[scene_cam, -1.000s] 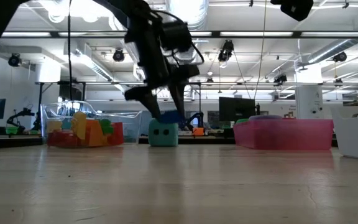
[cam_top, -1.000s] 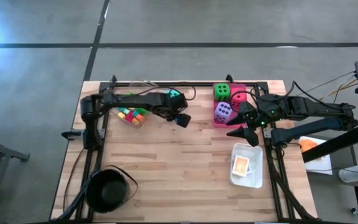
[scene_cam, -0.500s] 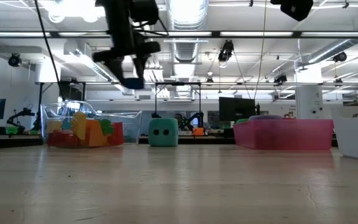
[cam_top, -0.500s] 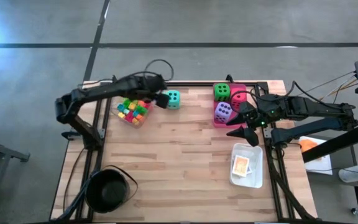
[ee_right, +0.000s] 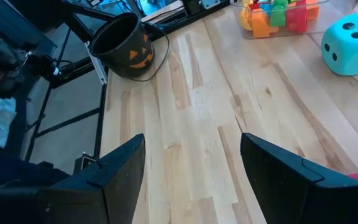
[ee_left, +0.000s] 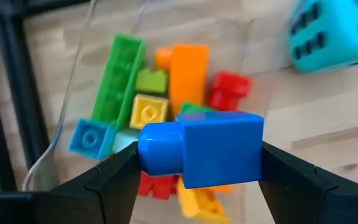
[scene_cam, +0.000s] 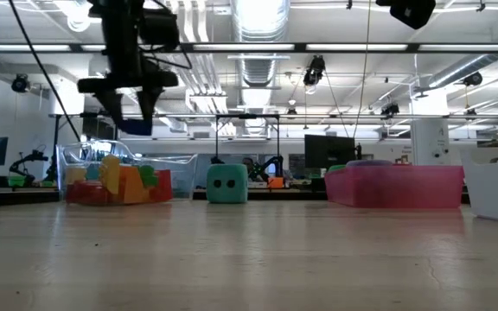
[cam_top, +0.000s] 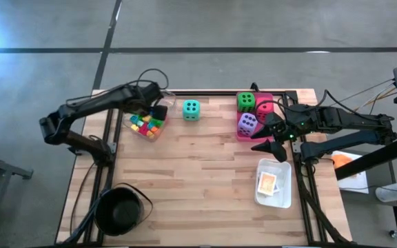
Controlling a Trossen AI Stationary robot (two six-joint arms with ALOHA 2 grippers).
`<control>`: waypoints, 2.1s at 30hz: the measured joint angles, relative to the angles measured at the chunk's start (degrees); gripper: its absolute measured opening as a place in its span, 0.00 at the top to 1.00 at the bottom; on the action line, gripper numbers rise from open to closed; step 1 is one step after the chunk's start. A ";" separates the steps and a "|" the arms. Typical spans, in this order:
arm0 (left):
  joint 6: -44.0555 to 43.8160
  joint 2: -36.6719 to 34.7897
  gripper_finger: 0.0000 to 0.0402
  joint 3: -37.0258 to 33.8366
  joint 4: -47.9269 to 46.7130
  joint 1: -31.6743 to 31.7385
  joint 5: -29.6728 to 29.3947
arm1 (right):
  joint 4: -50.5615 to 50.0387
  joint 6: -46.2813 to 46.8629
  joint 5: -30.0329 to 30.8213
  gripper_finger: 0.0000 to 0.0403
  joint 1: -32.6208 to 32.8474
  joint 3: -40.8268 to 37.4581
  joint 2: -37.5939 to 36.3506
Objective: Pick & Place Toys
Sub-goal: Put the blue game piece into the transparent bin
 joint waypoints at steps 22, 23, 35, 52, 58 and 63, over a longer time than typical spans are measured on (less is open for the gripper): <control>-7.06 -2.02 0.30 -11.59 1.33 5.30 5.61 | 0.04 0.02 -0.02 0.36 0.00 0.02 0.00; -7.05 -2.02 0.30 -11.94 1.39 5.66 5.96 | 0.04 0.02 -0.02 0.36 0.00 0.02 0.00; -8.17 -2.02 0.30 -16.06 3.92 6.16 7.29 | 0.04 0.20 -0.02 0.36 -0.01 0.02 0.00; -8.13 -2.04 0.30 -16.64 5.22 6.22 8.05 | 0.04 -0.02 -0.02 0.36 -0.02 0.02 0.00; -7.73 -2.04 0.30 -16.64 5.29 6.22 8.05 | 0.04 -0.02 -0.02 0.36 -0.02 0.02 0.00; -6.86 -2.00 0.30 -16.18 5.43 6.26 8.58 | 0.04 -0.02 -0.02 0.36 -0.02 0.02 0.00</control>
